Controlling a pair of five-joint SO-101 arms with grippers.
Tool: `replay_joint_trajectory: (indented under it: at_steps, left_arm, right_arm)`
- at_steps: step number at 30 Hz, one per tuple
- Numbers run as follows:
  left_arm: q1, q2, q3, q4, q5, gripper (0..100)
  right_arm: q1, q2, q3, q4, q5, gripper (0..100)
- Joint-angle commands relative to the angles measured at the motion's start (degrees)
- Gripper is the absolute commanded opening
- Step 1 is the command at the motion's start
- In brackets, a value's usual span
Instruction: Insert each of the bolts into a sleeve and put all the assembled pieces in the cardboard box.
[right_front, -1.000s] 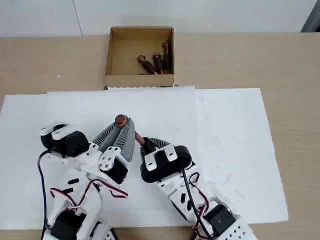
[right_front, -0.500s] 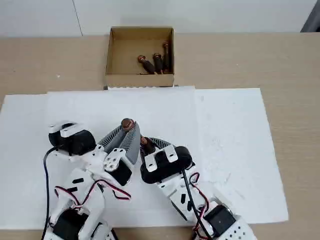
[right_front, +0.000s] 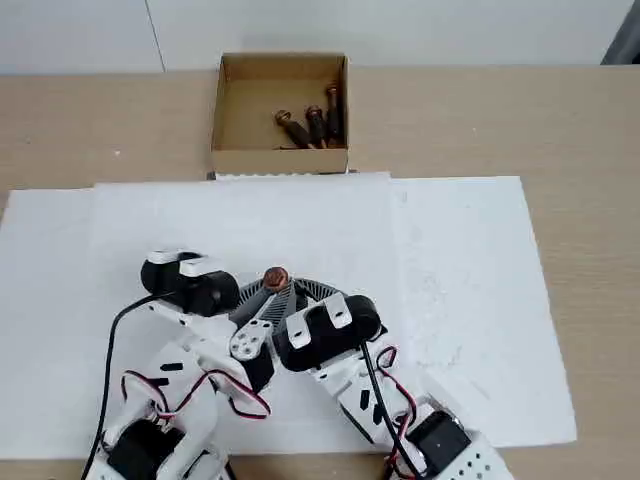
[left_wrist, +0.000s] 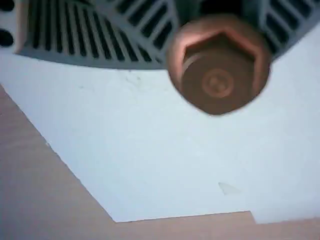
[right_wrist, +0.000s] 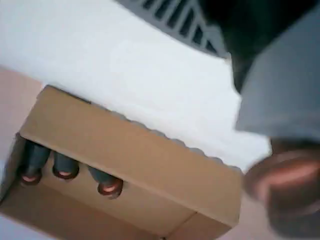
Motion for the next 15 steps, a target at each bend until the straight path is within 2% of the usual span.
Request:
replay_joint_trajectory:
  at_steps: [1,3,9,15]
  left_arm:
    - [2.4,-0.6,-0.6,0.1,-1.2,1]
    - [1.8,-0.6,-0.5,1.1,-3.3,3]
    - [-6.2,-0.5,-0.4,5.7,-10.0,24]
    - [-13.1,-0.5,-0.7,8.8,-14.4,25]
  right_arm:
    - [0.0,-0.6,0.9,-1.6,0.4,0.4]
    - [0.0,-0.6,0.9,-1.6,0.4,0.4]
    - [0.0,-0.6,0.9,-1.6,0.4,0.4]
    - [0.0,-0.6,0.9,-1.6,0.4,0.4]
